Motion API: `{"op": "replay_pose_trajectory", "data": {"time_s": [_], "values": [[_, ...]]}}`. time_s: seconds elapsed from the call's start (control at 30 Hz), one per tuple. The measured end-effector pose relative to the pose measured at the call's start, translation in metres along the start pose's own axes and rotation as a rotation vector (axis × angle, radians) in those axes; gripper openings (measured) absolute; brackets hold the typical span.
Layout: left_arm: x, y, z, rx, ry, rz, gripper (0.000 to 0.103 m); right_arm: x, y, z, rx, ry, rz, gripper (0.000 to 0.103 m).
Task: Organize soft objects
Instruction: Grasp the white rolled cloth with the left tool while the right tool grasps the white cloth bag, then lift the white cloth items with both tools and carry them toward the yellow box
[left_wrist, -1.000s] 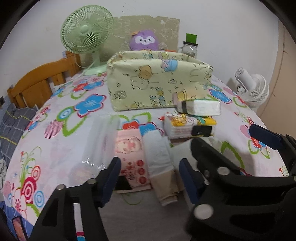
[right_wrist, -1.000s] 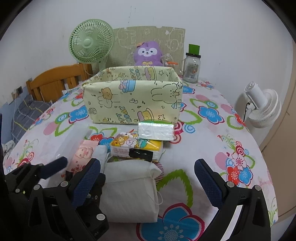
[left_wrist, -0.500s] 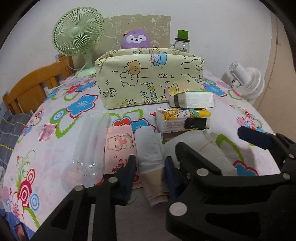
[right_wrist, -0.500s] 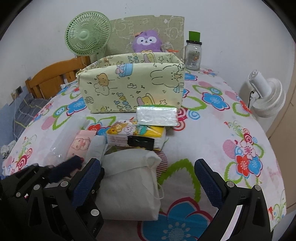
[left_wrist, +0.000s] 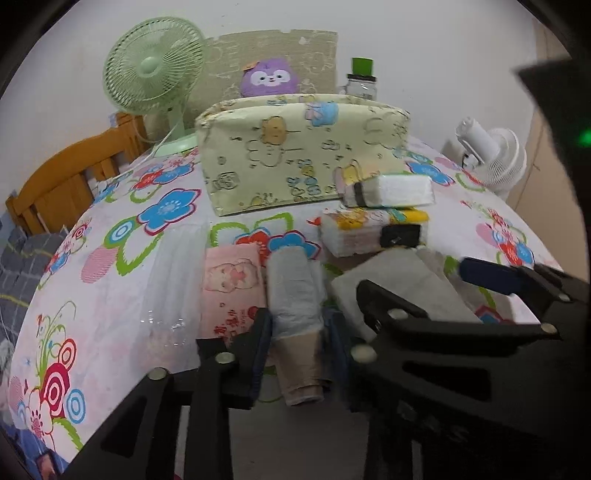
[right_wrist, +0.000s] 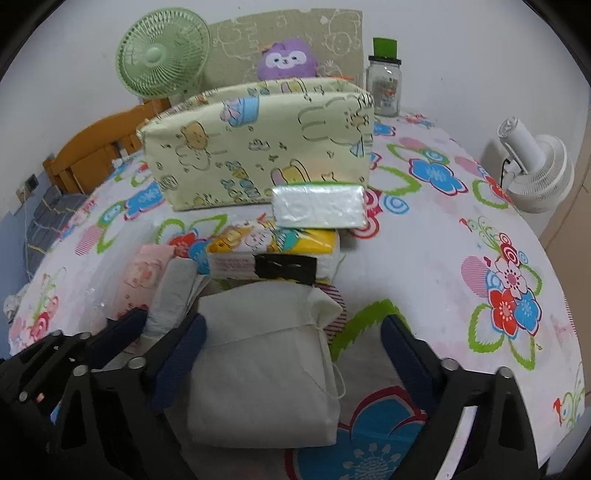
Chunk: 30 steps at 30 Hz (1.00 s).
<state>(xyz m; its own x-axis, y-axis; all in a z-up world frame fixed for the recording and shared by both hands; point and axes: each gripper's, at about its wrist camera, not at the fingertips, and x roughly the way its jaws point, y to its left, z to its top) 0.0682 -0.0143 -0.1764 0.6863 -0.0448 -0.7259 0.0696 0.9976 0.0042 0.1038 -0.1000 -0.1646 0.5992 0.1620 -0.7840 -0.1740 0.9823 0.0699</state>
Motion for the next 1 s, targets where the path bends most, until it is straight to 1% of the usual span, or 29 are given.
{"op": "replay_pose_trajectory", "data": {"time_s": [0.07, 0.1, 0.13, 0.17, 0.2, 0.23, 0.27, 0.33, 0.4, 0.47, 0.63, 0.7, 0.73, 0.77, 0.83, 0.9, 1.0], "values": [[0.000, -0.005, -0.002, 0.023, -0.002, 0.001, 0.042, 0.002, 0.000, 0.000, -0.016, 0.007, -0.004, 0.077], [0.000, -0.007, -0.002, 0.028, -0.005, -0.002, 0.044, 0.001, 0.001, 0.000, -0.023, 0.010, 0.011, 0.073], [0.000, -0.007, -0.002, 0.025, -0.005, -0.003, 0.045, 0.000, 0.001, 0.000, -0.028, 0.010, 0.033, 0.064], [0.001, -0.007, -0.002, 0.019, -0.002, -0.007, 0.046, -0.001, 0.002, 0.000, -0.030, 0.009, 0.041, 0.058], [0.001, -0.008, -0.001, 0.015, 0.002, -0.008, 0.047, -0.003, 0.004, 0.000, -0.039, 0.003, 0.034, 0.056], [0.002, -0.008, 0.000, 0.011, 0.003, -0.007, 0.047, -0.004, 0.004, 0.000, -0.049, -0.001, 0.029, 0.052], [0.002, -0.009, 0.000, 0.012, 0.005, -0.003, 0.050, -0.005, 0.005, 0.001, -0.055, -0.006, 0.022, 0.045], [0.003, -0.010, 0.002, 0.004, 0.008, -0.003, 0.052, -0.007, 0.002, 0.002, -0.054, -0.013, 0.000, 0.038], [0.002, -0.010, 0.003, -0.007, 0.012, -0.011, 0.053, -0.009, -0.003, 0.003, -0.041, -0.010, 0.003, 0.032], [0.002, -0.009, 0.004, -0.024, 0.014, -0.023, 0.053, -0.010, -0.007, 0.003, -0.035, -0.011, 0.005, 0.028], [0.003, -0.016, 0.006, -0.037, 0.027, -0.043, 0.050, -0.016, -0.013, 0.001, -0.031, -0.019, -0.012, 0.025], [0.005, -0.018, 0.008, -0.045, 0.046, -0.054, 0.042, -0.018, -0.016, 0.000, -0.022, -0.022, -0.010, 0.024], [0.006, -0.018, 0.008, -0.048, 0.055, -0.060, 0.042, -0.018, -0.017, 0.000, -0.018, -0.023, -0.009, 0.024], [0.007, -0.019, 0.008, -0.051, 0.069, -0.060, 0.039, -0.019, -0.018, 0.000, -0.015, -0.022, -0.007, 0.024], [0.007, -0.022, 0.008, -0.047, 0.069, -0.049, 0.035, -0.019, -0.018, -0.001, -0.014, -0.019, -0.003, 0.024], [0.008, -0.024, 0.008, -0.039, 0.069, -0.033, 0.027, -0.018, -0.018, -0.001, -0.015, -0.017, -0.001, 0.024], [0.008, -0.024, 0.009, -0.046, 0.074, -0.041, 0.022, -0.019, -0.020, 0.000, 0.003, -0.013, 0.011, 0.024]]}}
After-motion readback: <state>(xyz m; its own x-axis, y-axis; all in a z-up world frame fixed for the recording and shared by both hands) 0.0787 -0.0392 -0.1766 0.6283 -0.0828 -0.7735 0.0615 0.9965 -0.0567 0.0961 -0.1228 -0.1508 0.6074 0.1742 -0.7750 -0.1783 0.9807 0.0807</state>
